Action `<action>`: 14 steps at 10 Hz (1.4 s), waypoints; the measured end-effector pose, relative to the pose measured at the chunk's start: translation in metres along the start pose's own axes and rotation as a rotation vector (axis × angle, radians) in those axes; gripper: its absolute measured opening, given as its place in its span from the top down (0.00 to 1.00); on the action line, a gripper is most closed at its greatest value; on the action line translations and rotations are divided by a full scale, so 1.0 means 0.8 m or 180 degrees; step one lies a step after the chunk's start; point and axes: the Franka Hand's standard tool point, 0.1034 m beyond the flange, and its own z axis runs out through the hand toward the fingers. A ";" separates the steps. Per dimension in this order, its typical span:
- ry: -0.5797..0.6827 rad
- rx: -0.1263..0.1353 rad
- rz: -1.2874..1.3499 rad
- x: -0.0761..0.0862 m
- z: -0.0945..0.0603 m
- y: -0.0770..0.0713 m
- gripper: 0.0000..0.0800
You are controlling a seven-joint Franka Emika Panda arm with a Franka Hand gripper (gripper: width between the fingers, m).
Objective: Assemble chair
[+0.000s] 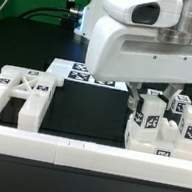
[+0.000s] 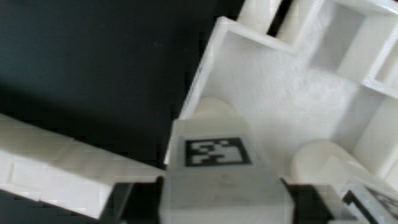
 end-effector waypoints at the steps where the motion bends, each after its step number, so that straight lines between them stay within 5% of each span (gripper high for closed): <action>1: 0.0005 0.0015 0.0121 0.000 0.000 0.000 0.64; 4: 0.0021 0.0091 0.1323 0.001 0.001 -0.001 0.64; 11: 0.0017 0.0096 0.3184 0.003 0.002 -0.005 0.64; 12: 0.0035 0.0137 0.3472 0.003 0.002 -0.004 0.64; 14: 0.0123 0.0355 0.4448 0.000 0.003 -0.002 0.64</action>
Offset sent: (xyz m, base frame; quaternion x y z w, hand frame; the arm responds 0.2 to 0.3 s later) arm -0.0004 0.0069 -0.0062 0.0560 -0.0016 0.3454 0.9368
